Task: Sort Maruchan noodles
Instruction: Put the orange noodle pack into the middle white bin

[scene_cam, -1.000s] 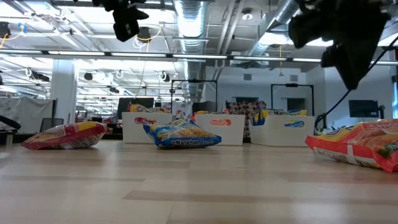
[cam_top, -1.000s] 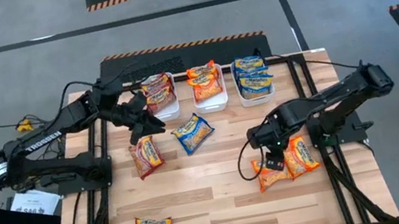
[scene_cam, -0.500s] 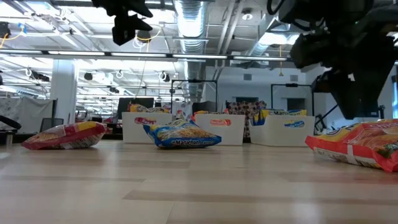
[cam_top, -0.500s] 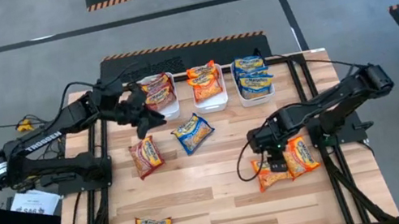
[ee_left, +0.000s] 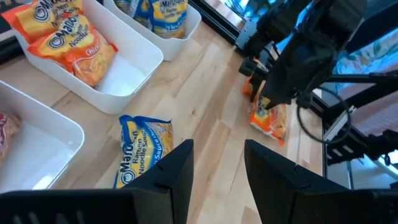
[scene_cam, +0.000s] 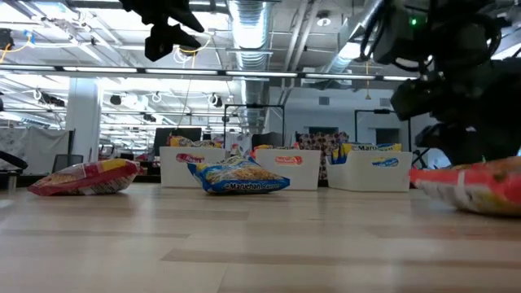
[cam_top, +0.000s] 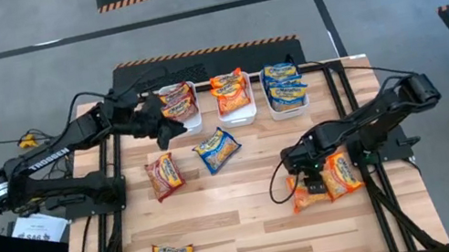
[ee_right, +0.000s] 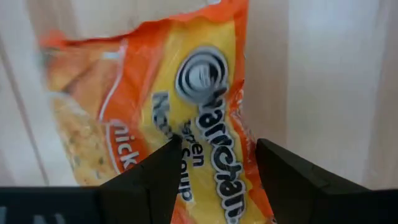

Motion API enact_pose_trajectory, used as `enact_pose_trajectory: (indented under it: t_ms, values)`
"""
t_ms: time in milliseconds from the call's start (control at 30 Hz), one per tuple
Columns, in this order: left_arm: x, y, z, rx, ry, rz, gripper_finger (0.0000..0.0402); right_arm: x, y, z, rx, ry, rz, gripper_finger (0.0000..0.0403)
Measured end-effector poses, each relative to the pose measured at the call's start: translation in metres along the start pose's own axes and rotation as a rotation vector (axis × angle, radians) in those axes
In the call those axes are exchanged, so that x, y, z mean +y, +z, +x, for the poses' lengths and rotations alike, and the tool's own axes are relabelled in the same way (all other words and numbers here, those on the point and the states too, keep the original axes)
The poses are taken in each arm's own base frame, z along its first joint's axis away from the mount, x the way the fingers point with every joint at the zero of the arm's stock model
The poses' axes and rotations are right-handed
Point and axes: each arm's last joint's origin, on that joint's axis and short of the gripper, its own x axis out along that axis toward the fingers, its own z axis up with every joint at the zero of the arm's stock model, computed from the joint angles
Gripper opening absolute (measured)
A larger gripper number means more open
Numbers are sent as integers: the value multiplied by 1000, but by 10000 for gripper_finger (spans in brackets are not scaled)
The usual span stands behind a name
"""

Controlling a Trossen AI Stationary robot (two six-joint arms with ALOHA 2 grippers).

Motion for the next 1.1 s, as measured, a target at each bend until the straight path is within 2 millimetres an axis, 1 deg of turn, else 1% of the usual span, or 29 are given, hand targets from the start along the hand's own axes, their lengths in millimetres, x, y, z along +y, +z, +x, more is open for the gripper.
enact_pose_trajectory:
  t_ms: [167, 267, 367, 500, 633, 733, 900, 1100]
  values:
    - [0, 1, 0, -22, 17, -7, 128, -5, 3, 13, 61, -6, 24, 228]
    - [1, 2, 0, -30, 32, -18, 128, -7, 4, 24, 119, 10, 39, 207]
    - [1, 2, 0, -30, 32, -20, 128, -7, 5, 32, 159, 50, 48, 168]
    - [1, 2, 0, -30, 32, -27, 128, -7, 5, 36, 172, 89, 49, 102]
    - [1, 2, 0, -31, 34, -36, 128, -6, 7, 35, 165, 103, 42, 46]
    - [1, 2, 0, -32, 36, -43, 128, -3, 13, 32, 152, 106, 19, 16]
    - [1, 2, 0, -32, 36, -52, 128, 1, 25, 23, 116, 83, -3, 9]
    - [1, 2, 0, -32, 35, -69, 128, 3, 37, 6, 102, -61, -56, 8]
